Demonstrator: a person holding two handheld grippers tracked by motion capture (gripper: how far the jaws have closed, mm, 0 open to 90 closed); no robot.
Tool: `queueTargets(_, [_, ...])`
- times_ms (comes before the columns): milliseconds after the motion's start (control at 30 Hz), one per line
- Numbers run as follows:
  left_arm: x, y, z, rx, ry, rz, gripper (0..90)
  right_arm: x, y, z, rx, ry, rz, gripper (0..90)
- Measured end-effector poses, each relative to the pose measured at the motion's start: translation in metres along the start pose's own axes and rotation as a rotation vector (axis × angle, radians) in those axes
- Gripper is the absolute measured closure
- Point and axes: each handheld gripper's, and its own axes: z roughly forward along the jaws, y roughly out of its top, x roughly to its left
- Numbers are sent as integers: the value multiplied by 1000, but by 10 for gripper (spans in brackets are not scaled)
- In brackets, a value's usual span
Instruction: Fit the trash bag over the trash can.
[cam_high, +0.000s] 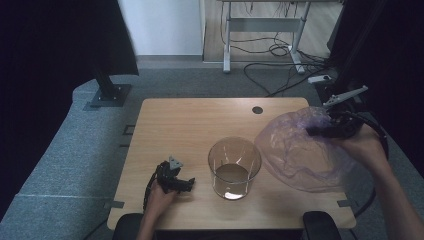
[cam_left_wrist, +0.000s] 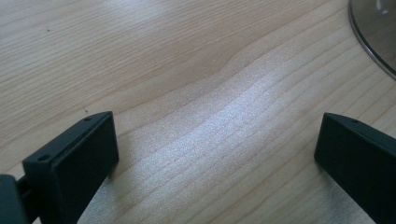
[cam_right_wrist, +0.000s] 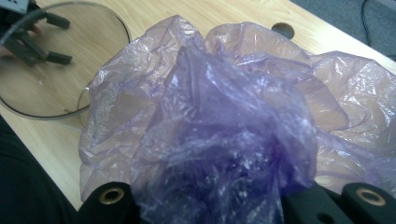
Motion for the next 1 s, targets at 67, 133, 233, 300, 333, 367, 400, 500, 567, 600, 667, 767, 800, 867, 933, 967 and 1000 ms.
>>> queueTargets(67, [0, 0, 0, 0, 0, 0, 0, 0, 2, -2, -1, 0, -1, 809])
queueTargets(133, [0, 0, 0, 0, 0, 0, 0, 1, 6, -7, -6, 1, -2, 809])
queueTargets(233, [0, 0, 0, 0, 0, 0, 0, 1, 12, -15, -12, -1, -3, 808])
queueTargets(300, [0, 0, 0, 0, 1, 0, 0, 2, 18, -25, -23, -1, -7, 808])
queueTargets(333, [0, 0, 0, 0, 0, 0, 0, 2, 18, -25, -23, -1, -7, 808])
queueTargets(367, [0, 0, 0, 0, 0, 0, 0, 4, 23, -31, -30, -2, -8, 809])
queueTargets(400, [0, 0, 0, 0, 0, 0, 0, 4, 23, -31, -30, -2, -8, 809])
queueTargets(500, [0, 0, 0, 1, 0, 1, 0, 6, 29, -38, -37, -1, -15, 809])
queueTargets(567, [0, 0, 0, 1, 0, 0, 0, 10, 35, -44, -43, 2, -22, 808])
queueTargets(600, [0, 0, 0, 1, 1, 2, 0, 10, 35, -44, -43, 2, -22, 808])
queueTargets(667, [0, 0, 0, 1, 0, 1, 0, 13, 40, -47, -46, 5, -29, 808])
queueTargets(767, [0, 0, 0, 1, 1, 2, 0, 19, 49, -51, -52, 15, -46, 808])
queueTargets(800, [0, 0, 0, 1, 1, 0, 0, 19, 49, -51, -52, 15, -46, 808])
queueTargets(867, [0, 0, 0, 1, 0, 0, 0, 23, 54, -53, -54, 21, -55, 808])
queueTargets(933, [0, 0, 0, 1, 2, 1, 0, 27, 59, -55, -56, 23, -62, 808])
queueTargets(967, [0, 0, 0, 1, 1, 0, 0, 31, 63, -57, -60, 27, -73, 808])
queueTargets(1000, [0, 0, 0, 1, 1, 0, 0, 31, 63, -57, -60, 27, -73, 808])
